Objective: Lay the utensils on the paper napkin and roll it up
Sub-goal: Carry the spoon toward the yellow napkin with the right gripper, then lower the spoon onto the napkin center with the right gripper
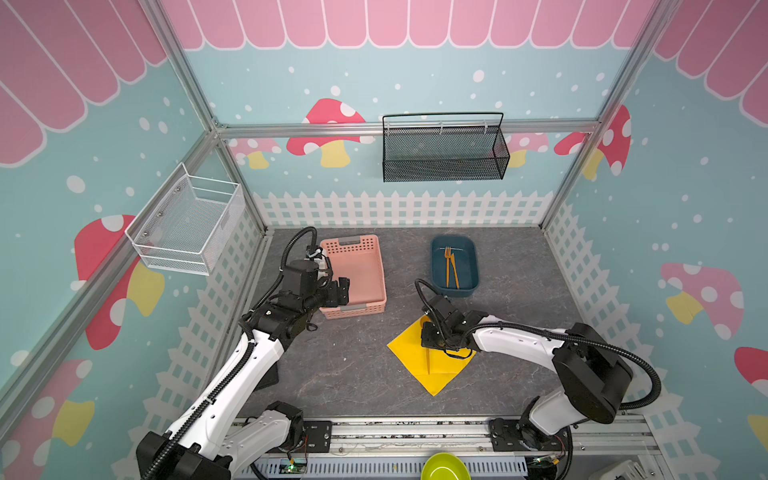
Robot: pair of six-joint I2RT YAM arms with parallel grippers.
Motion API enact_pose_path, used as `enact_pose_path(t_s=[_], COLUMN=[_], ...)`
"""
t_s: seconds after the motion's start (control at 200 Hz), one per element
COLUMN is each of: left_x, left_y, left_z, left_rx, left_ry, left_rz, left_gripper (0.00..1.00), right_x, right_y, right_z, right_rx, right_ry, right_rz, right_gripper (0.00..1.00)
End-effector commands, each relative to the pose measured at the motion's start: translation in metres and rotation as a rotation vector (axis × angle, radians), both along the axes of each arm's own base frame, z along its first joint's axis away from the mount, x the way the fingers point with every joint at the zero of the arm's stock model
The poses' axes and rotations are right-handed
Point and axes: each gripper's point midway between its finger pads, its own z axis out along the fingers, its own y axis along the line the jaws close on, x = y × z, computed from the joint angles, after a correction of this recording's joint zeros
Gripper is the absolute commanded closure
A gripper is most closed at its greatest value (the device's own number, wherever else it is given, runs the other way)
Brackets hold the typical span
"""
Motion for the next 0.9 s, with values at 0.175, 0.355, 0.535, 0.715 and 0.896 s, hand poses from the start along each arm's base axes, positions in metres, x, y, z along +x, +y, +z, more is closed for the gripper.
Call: enact_pose_path(t_s=[0.175, 0.355, 0.535, 0.715, 0.896], left_x=[-0.0018, -0.0018, -0.0019, -0.0021, -0.0018], left_y=[0.0003, 0.0002, 0.0007, 0.0008, 0.0014], left_z=[-0.0030, -0.0030, -0.0022, -0.0019, -0.0020], left_rx=[0.000, -0.001, -0.001, 0.000, 0.003], left_ry=[0.014, 0.014, 0.012, 0.011, 0.010], left_rz=[0.002, 0.001, 0.003, 0.003, 0.006], left_gripper=[0.06, 0.07, 0.06, 0.07, 0.07], right_x=[-0.0039, -0.0020, 0.0005, 0.0018, 0.0042], right_y=[0.0043, 0.0043, 0.0066, 0.0051, 0.0053], right_z=[-0.0147, -0.0148, -0.0150, -0.0165, -0.0148], right_rx=[-0.003, -0.011, -0.011, -0.021, -0.021], right_ry=[0.022, 0.014, 0.013, 0.008, -0.004], right_rz=[-0.012, -0.013, -0.014, -0.021, -0.026], right_gripper=[0.96, 0.96, 0.96, 0.96, 0.96])
